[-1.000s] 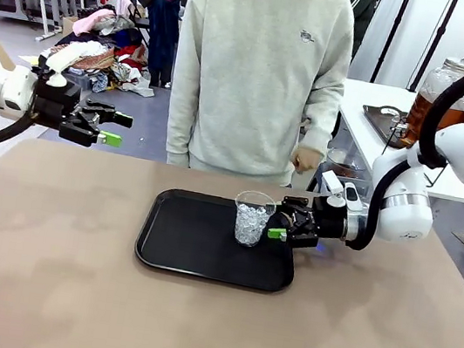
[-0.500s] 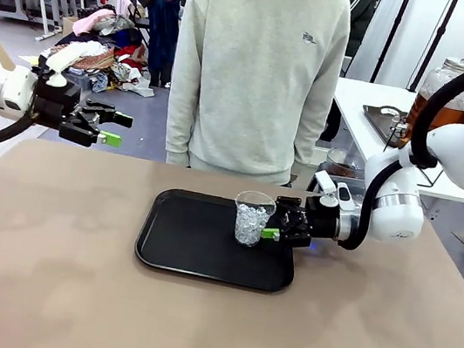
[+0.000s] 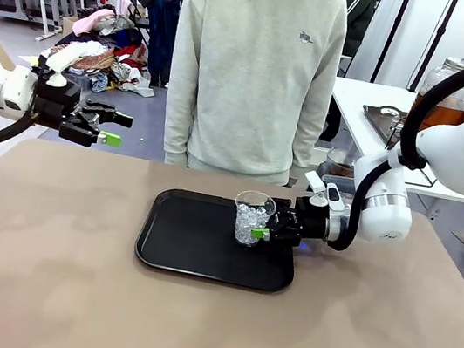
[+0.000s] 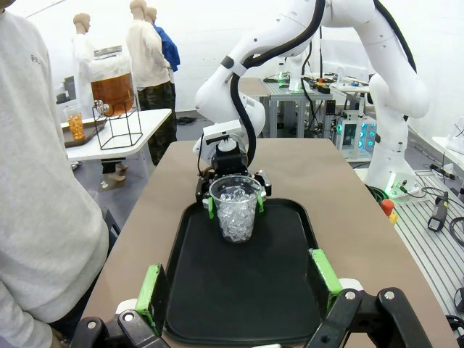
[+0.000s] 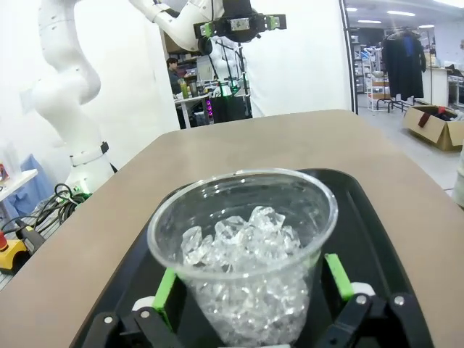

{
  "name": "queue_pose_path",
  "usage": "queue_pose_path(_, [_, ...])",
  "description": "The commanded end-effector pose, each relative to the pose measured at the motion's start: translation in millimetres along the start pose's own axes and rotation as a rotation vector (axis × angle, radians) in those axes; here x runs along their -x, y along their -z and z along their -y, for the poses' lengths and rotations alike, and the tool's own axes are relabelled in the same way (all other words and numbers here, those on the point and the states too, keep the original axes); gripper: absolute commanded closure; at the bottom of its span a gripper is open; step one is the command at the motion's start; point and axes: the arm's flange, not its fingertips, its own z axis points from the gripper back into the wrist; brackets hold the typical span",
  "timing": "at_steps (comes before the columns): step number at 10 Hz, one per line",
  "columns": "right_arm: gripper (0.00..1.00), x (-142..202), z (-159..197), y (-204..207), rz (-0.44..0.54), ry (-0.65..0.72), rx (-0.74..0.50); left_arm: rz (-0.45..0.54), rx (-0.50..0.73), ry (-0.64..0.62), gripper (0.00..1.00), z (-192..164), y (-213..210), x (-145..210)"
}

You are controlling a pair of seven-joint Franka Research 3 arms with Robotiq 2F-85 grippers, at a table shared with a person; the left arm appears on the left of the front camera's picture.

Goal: Pour the drink into the iced cup.
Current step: Pick up the iced cup indicated by the human and present it to them.

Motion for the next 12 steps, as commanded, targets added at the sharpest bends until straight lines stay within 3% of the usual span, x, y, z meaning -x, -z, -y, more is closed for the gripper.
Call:
queue_pose_path(1, [0.0, -1.7, 8.6, 14.0, -0.005, 0.026, 0.052, 0.005, 0.002, 0.003, 0.0, 1.2, -1.0, -1.8])
queue_pose_path(5, [0.0, 0.8, 6.3, 27.0, -0.031, 0.018, 0.048, 0.005, 0.002, 0.003, 0.0, 1.2, -1.0, -1.8])
queue_pose_path(6, [0.06, 0.2, 5.3, 28.1, -0.033, 0.026, 0.05, 0.005, 0.002, 0.003, 0.0, 1.2, -1.0, -1.8])
queue_pose_path(8, [0.26, -0.6, 4.9, 26.8, 0.003, 0.033, 0.054, 0.005, 0.002, 0.003, 0.0, 1.2, -1.0, -1.8])
queue_pose_path(12, [0.26, -1.8, 3.5, 24.6, 0.019, 0.039, 0.039, 0.005, 0.002, 0.003, 0.0, 1.2, -1.0, -1.8])
